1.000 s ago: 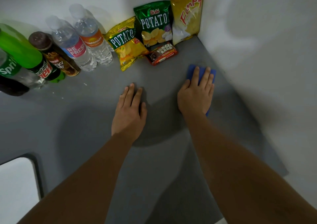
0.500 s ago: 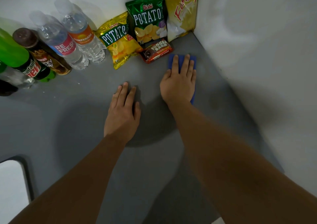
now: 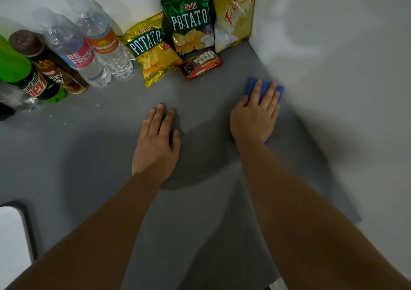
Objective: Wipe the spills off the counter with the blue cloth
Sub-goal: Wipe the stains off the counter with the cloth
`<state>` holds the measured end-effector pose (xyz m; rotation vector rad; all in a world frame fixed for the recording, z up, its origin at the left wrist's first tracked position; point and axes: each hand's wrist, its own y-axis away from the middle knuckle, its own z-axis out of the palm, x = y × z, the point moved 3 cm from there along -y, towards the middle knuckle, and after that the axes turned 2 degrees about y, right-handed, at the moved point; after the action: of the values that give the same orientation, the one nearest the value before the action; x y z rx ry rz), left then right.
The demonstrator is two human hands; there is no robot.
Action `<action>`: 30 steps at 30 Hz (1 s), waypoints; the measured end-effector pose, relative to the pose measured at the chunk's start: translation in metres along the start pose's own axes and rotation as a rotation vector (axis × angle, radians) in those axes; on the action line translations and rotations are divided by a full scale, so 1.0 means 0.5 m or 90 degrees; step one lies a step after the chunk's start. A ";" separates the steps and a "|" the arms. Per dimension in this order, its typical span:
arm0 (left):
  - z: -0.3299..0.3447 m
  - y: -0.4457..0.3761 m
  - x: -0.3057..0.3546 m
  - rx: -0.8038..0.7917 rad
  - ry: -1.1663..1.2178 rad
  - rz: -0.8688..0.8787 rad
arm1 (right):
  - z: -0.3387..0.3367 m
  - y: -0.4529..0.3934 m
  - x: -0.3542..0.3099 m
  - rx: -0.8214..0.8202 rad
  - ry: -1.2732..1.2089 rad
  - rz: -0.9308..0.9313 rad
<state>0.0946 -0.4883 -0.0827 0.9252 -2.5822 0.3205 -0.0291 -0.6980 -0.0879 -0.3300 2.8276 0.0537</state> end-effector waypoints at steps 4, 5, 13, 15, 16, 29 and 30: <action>0.001 0.000 0.001 0.003 -0.001 -0.003 | 0.012 0.097 -0.010 -0.004 0.008 -0.016; 0.002 0.000 0.001 0.004 0.000 -0.003 | 0.017 0.116 -0.021 -0.007 0.012 -0.029; 0.001 0.000 0.000 0.008 -0.006 0.004 | 0.027 0.026 -0.090 -0.053 0.032 -0.146; -0.002 -0.001 0.001 0.010 -0.006 0.006 | 0.021 -0.014 -0.087 -0.051 0.035 -0.146; -0.003 -0.001 0.001 0.012 -0.008 0.007 | 0.019 -0.029 -0.080 -0.051 0.035 -0.142; 0.000 0.001 0.000 0.009 0.016 -0.003 | -0.015 0.017 0.069 0.036 0.025 -0.077; 0.000 0.001 0.000 0.008 0.016 -0.004 | -0.017 0.030 0.079 0.042 0.027 -0.070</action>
<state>0.0941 -0.4878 -0.0827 0.9277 -2.5570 0.3437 -0.0718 -0.6928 -0.0913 -0.4769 2.8404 -0.0696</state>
